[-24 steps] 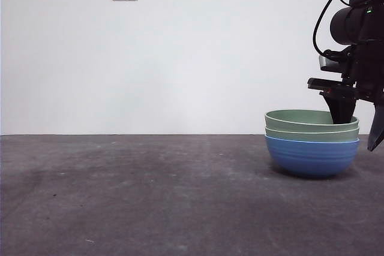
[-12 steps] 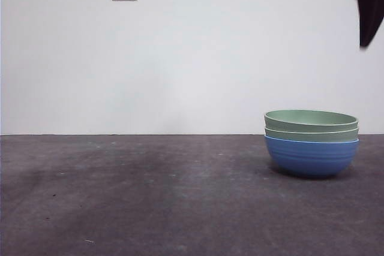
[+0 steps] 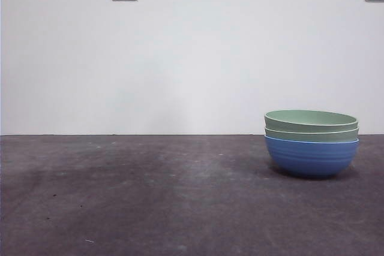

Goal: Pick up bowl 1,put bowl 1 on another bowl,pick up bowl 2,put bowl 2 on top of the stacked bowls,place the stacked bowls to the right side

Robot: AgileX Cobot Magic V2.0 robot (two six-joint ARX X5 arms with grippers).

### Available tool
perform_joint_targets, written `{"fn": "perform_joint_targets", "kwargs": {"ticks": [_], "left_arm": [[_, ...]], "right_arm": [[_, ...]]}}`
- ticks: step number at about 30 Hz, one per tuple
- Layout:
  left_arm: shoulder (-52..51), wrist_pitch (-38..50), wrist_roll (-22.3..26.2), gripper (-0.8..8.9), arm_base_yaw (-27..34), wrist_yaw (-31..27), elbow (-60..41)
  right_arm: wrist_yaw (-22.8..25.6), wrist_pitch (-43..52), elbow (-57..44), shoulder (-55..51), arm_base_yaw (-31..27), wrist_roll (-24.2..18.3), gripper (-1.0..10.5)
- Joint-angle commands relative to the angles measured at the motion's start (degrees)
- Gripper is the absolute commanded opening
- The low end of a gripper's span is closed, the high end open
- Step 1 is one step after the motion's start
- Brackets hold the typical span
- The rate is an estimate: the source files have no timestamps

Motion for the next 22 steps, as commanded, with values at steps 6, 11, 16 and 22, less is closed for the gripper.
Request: {"fn": "perform_joint_targets", "kwargs": {"ticks": [6,11,16,22], "left_arm": [[-0.17,-2.82,1.20,-0.08,-0.22,1.09,-0.07],[-0.17,-2.80,1.16,-0.04,-0.22,1.01,-0.07],[-0.17,-2.78,0.94,-0.04,-0.22,0.92,-0.07],[-0.17,-2.78,0.96,-0.04,-0.22,0.92,-0.07]], "right_arm": [[-0.04,-1.27,-0.35,-3.10,2.29,0.66,-0.1],[-0.02,-1.22,-0.35,-3.15,2.29,0.96,0.0],[0.24,-1.22,-0.35,-3.15,2.27,1.70,0.0],[0.35,-1.22,-0.35,-3.15,2.23,1.70,0.0]]}}
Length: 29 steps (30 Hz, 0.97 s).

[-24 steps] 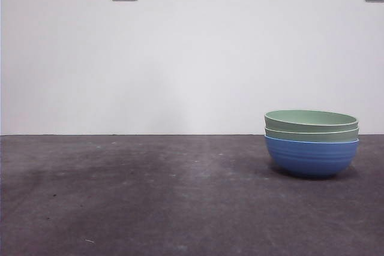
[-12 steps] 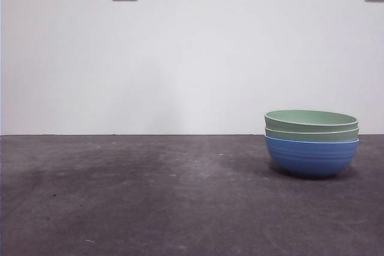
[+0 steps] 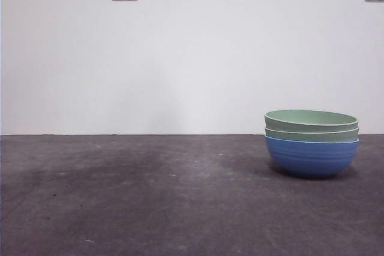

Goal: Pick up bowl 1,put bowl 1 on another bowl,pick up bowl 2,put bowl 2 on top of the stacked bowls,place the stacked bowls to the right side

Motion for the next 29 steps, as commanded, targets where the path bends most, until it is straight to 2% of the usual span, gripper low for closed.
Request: {"fn": "perform_joint_targets", "kwargs": {"ticks": [1,9,12,16,19,22,24,29], "left_arm": [[-0.17,-2.78,0.48,-0.04,-0.22,0.17,-0.07],[-0.17,-2.78,0.48,-0.03,-0.22,0.15,-0.07],[-1.51,-1.29,3.26,-0.03,0.94,-1.49,-0.09],[-5.90,9.46,7.76,-0.03,5.57,-0.13,-0.26],[-10.67,16.48,9.60,-0.04,10.25,3.69,-1.73],[-15.74,22.99,9.57,-0.03,15.69,6.45,-6.25],[-20.31,27.89,9.62,-0.04,19.30,6.03,-12.02],[-32.98,41.40,10.84,-0.03,24.33,-1.57,-31.87]], "right_arm": [[0.17,-0.74,-0.35,-0.02,0.04,0.55,0.0],[0.17,-0.74,-0.35,-0.02,0.04,0.55,0.0],[0.17,-0.74,-0.35,-0.02,0.04,0.55,0.0],[0.17,-0.74,-0.35,-0.02,0.04,0.55,0.0],[0.17,-0.74,-0.35,-0.02,0.04,0.55,0.0],[0.17,-0.74,-0.35,-0.02,0.04,0.57,0.0],[0.17,-0.74,-0.35,-0.02,0.04,0.55,0.0],[0.17,-0.74,-0.35,-0.02,0.04,0.55,0.0]]}}
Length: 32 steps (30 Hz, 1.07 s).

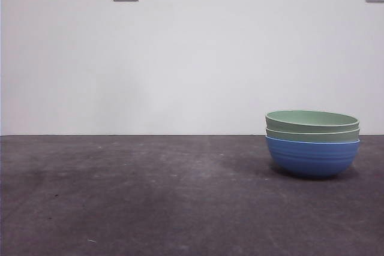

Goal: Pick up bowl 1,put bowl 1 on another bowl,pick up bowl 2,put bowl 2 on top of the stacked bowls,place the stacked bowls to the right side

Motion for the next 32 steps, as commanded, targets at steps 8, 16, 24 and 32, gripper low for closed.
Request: {"fn": "perform_joint_targets", "kwargs": {"ticks": [8,16,24,32], "left_arm": [[-21.66,24.83,-0.92,-0.03,6.19,-6.34,-42.21],[-33.00,32.24,-5.35,-0.03,8.37,-6.43,-64.39],[-38.95,33.35,-6.75,-0.03,9.25,-6.47,-76.89],[-44.68,33.27,-8.13,-0.04,9.94,-7.89,-84.04]], "right_arm": [[0.15,-0.74,-0.35,-0.04,0.04,0.52,0.0],[0.17,-0.74,-0.35,-0.04,0.04,0.52,0.0],[0.15,-0.74,-0.35,-0.04,0.04,0.52,0.0],[0.15,-0.74,-0.35,-0.04,0.04,0.52,0.0]]}}
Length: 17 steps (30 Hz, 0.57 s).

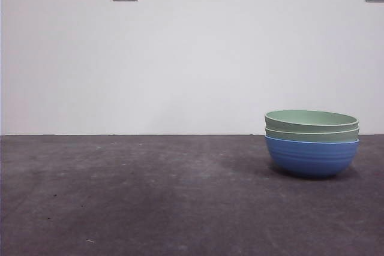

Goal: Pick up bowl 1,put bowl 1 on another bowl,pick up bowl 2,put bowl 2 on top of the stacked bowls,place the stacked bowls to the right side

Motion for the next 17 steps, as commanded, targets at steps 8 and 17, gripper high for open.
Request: {"fn": "perform_joint_targets", "kwargs": {"ticks": [8,17], "left_arm": [[-1.86,0.50,-3.93,-0.04,0.33,-0.31,-5.46],[-1.86,-2.27,-4.76,-0.03,0.35,-0.31,-5.51]], "right_arm": [[0.17,-0.72,-0.35,-0.04,0.04,0.52,0.0],[0.17,-0.72,-0.35,-0.04,0.04,0.52,0.0]]}}
